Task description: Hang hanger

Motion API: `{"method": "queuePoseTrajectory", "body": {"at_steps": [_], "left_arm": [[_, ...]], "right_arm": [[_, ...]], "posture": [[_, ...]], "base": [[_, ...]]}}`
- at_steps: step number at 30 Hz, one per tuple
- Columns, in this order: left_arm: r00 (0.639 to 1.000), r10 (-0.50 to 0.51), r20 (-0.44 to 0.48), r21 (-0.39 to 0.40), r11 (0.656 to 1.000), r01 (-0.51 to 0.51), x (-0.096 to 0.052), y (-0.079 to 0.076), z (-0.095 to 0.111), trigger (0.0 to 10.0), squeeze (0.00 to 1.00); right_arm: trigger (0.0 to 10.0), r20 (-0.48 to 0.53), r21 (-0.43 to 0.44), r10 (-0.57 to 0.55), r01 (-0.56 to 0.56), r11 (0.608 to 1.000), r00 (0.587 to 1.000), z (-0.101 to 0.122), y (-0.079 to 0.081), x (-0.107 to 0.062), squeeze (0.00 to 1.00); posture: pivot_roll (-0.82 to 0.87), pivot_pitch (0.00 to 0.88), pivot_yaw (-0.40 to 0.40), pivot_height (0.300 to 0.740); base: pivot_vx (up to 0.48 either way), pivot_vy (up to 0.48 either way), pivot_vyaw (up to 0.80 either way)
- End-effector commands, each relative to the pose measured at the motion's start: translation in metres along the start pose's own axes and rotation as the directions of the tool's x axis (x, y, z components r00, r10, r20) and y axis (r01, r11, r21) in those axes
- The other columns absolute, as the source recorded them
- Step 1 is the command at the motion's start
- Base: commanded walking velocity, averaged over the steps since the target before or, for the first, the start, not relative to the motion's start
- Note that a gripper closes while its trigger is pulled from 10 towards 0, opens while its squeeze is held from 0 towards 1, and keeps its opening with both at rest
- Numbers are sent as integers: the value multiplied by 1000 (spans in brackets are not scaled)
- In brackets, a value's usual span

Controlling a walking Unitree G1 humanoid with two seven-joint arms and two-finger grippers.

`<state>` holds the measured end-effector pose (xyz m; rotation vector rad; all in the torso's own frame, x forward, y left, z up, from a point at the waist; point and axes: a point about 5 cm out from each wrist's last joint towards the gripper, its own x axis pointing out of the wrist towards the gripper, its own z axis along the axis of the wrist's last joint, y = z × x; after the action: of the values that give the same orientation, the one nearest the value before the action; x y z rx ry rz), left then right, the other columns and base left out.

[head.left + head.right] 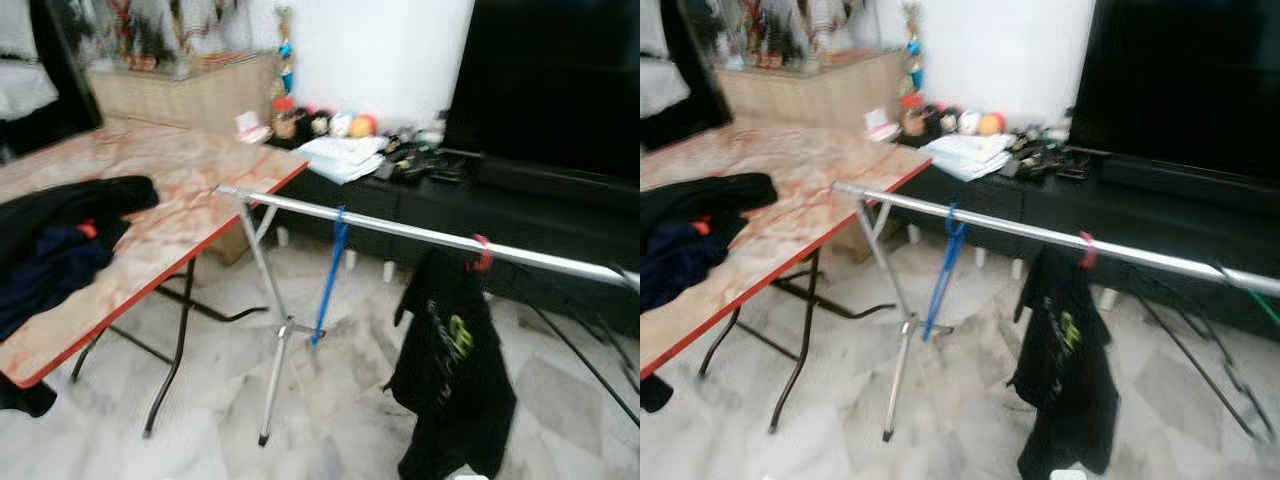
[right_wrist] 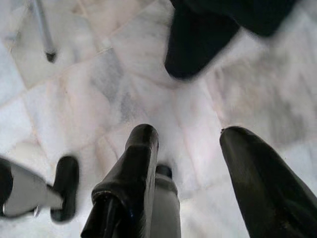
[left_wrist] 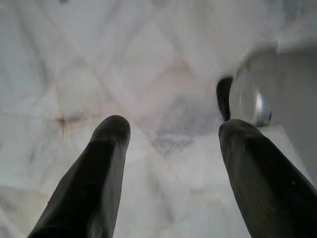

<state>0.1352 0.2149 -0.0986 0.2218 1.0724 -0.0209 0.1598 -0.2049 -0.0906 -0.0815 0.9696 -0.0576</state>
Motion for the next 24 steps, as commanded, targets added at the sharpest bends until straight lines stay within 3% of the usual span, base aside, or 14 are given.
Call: {"method": "queuePoseTrajectory", "body": {"at_steps": [1, 4, 13, 18, 21, 24], "left_arm": [[1000, 21, 21, -1, 1000, -21, 1, 6, 9, 10000, 0], [1000, 24, 14, 4, 1000, -24, 2, 4, 10, 10000, 0], [1000, 10, 13, -44, 999, -9, 2, 2, 10, 10000, 0], [1000, 8, 21, -30, 1000, -7, 3, 5, 16, 10000, 0], [1000, 0, 24, 11, 1000, 0, 3, 5, 19, 10000, 0], [1000, -1, 28, 4, 1000, 1, 4, 2, 22, 10000, 0]], "right_arm": [[10000, -2, 9, 14, -14, 1000, 1000, 1, 6, 1, 0], [10000, -6, 14, 16, -16, 1000, 1000, 0, 6, 1, 0], [10000, -18, 14, 20, -19, 1000, 1000, -1, 7, 1, 0], [10000, -21, 13, 19, -18, 1000, 1000, -1, 7, 1, 0], [10000, -23, 12, 17, -16, 1000, 1000, -1, 6, 1, 0], [10000, -23, 12, 16, -16, 1000, 1000, -1, 6, 1, 0]], "posture": [[-32, 0, 31, 740], [-32, 0, 31, 740], [-33, 0, 34, 740], [-35, 0, 32, 740], [-41, 0, 33, 740], [-41, 0, 34, 740]], "base": [[0, 0, 0], [0, 0, 0], [0, 0, -788], [0, 0, -788], [0, -480, -788], [0, -342, -788]]}}
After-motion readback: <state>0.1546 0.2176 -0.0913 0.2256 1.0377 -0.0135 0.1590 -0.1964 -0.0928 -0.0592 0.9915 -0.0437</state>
